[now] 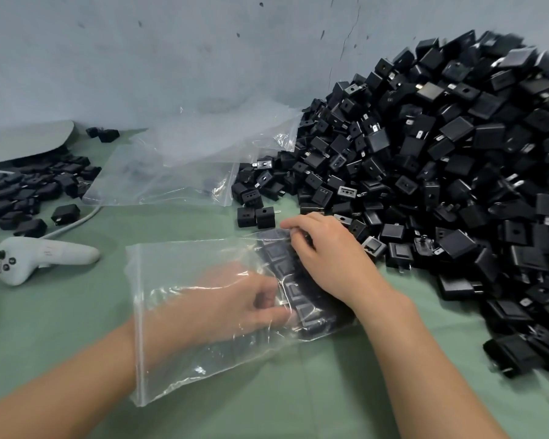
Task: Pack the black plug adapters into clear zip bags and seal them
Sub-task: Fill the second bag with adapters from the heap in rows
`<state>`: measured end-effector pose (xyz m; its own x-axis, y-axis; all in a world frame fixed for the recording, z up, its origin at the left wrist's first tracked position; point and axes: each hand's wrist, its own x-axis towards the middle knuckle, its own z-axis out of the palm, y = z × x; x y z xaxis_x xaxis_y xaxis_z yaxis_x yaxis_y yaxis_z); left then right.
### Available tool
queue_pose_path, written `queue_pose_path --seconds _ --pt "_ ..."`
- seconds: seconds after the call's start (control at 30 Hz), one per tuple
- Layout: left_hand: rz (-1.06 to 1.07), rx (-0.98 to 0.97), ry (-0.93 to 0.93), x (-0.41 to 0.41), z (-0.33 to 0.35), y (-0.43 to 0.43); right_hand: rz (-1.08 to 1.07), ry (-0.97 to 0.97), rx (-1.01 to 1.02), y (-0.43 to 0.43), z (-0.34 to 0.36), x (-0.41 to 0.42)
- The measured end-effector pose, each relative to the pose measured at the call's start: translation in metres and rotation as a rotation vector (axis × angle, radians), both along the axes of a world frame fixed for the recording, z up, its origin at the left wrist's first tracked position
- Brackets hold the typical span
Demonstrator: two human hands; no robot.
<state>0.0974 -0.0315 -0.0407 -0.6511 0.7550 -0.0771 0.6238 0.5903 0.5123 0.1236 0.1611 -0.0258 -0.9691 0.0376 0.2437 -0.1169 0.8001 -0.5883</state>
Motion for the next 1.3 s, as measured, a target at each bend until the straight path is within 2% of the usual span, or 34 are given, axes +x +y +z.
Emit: queue_pose_path --seconds 0.13,0.23,0.33,0.43,0.53,0.63,0.77,0.9,1.13,1.3 --pt "0.057 0.164 -0.176 0.009 0.006 -0.014 -0.007 0.029 -0.028 0.001 -0.001 0.000" --pt "0.187 0.241 -0.129 0.014 0.019 -0.042 -0.037 0.069 -0.066 0.006 0.001 0.001" --pt "0.444 0.443 -0.317 0.015 0.029 -0.082 -0.162 0.156 -0.033 0.015 0.002 0.003" --pt "0.692 0.451 -0.220 0.017 0.033 -0.126 -0.390 0.189 0.081 0.026 -0.001 0.009" --pt "0.977 0.792 -0.305 0.022 0.036 -0.154 -0.574 0.075 0.173 0.036 -0.008 0.016" --pt "1.130 1.085 -0.433 0.032 0.040 -0.159 -0.550 -0.060 0.267 0.042 -0.014 0.021" --pt "1.144 1.245 -0.498 0.045 0.040 -0.152 -0.490 -0.093 0.379 0.048 -0.016 0.027" --pt "1.127 1.274 -0.510 0.050 0.038 -0.142 -0.456 -0.068 0.403 0.057 -0.015 0.031" --pt "1.116 1.308 -0.472 0.044 0.041 -0.144 -0.357 -0.033 0.600 0.064 -0.017 0.025" --pt "1.108 1.309 -0.457 0.041 0.041 -0.146 -0.357 0.074 0.498 0.066 -0.016 0.027"
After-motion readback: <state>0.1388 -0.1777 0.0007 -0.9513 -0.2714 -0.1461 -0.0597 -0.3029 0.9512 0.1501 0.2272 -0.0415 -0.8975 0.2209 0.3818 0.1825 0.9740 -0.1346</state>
